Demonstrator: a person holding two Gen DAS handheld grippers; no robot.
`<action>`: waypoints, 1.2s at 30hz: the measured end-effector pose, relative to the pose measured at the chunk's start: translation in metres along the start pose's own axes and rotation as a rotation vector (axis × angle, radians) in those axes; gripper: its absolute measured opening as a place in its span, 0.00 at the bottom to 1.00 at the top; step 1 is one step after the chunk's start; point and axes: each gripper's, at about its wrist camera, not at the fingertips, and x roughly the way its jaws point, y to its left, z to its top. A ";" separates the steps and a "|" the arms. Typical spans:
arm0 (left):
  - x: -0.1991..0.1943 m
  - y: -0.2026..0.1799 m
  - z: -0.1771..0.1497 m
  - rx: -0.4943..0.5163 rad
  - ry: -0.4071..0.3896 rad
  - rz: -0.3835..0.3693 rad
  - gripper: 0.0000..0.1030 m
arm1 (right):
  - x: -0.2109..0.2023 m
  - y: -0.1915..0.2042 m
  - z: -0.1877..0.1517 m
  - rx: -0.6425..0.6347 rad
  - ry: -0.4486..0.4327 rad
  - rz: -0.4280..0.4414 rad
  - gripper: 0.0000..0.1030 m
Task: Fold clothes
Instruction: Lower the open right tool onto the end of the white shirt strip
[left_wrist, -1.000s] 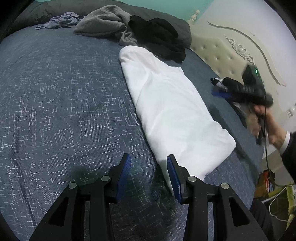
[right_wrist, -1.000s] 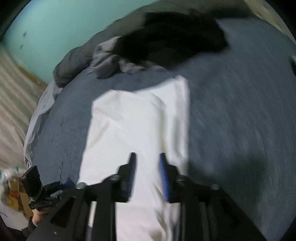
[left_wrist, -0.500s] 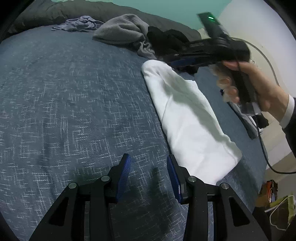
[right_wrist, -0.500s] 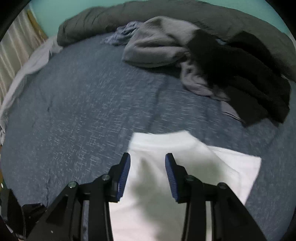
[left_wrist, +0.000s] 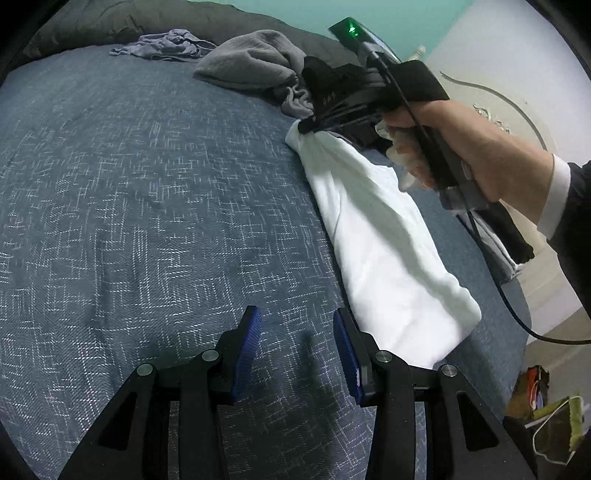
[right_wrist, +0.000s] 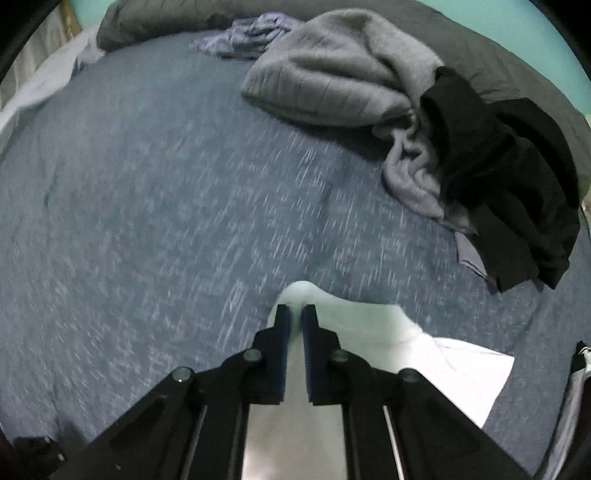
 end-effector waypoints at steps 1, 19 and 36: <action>0.000 0.000 0.000 0.000 0.000 -0.001 0.43 | 0.000 -0.001 0.002 0.006 -0.006 -0.003 0.06; 0.005 -0.009 -0.005 0.014 0.017 -0.007 0.43 | -0.022 -0.098 -0.022 0.263 -0.081 0.107 0.39; 0.017 -0.006 -0.005 0.009 0.038 -0.006 0.43 | -0.017 -0.118 -0.046 0.260 -0.142 0.090 0.00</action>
